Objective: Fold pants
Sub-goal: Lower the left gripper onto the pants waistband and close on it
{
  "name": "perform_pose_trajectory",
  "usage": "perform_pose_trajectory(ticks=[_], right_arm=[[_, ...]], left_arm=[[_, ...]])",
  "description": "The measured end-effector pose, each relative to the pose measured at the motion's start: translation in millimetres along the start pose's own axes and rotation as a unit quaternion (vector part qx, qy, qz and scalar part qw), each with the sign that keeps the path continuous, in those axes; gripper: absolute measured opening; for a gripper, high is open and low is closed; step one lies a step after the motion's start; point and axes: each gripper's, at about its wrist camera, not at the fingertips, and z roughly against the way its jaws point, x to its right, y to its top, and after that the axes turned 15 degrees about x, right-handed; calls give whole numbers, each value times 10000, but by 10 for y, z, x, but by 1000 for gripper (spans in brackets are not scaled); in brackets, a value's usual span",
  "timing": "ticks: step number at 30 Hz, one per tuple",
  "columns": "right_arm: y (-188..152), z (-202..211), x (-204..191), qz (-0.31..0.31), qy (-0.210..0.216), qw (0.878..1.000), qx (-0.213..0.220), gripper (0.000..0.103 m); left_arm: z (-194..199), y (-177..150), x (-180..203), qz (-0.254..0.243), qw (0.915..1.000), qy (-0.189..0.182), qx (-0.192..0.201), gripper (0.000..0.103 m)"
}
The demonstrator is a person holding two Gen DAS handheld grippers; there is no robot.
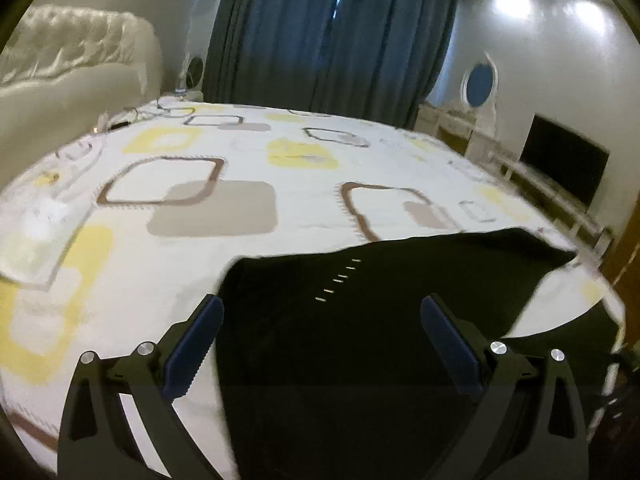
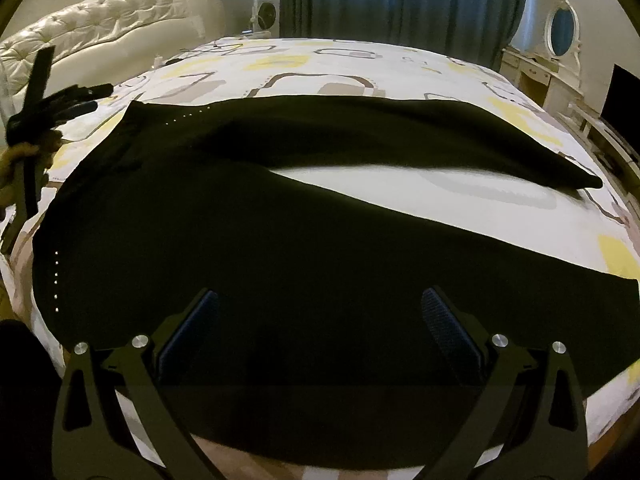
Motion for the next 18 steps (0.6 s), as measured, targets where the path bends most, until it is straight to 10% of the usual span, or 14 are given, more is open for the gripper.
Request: perform_pose_trajectory(ticks=[10,18], right_arm=[[130,-68,-154,54,239,9997,-56,101],[160,-143,-229,80,364,9992,-116,101]], left_arm=[[-667,-56,-411,259,9971,-513,-490,99],[-1144,-411,-472,155,9846,-624,-1624,99]])
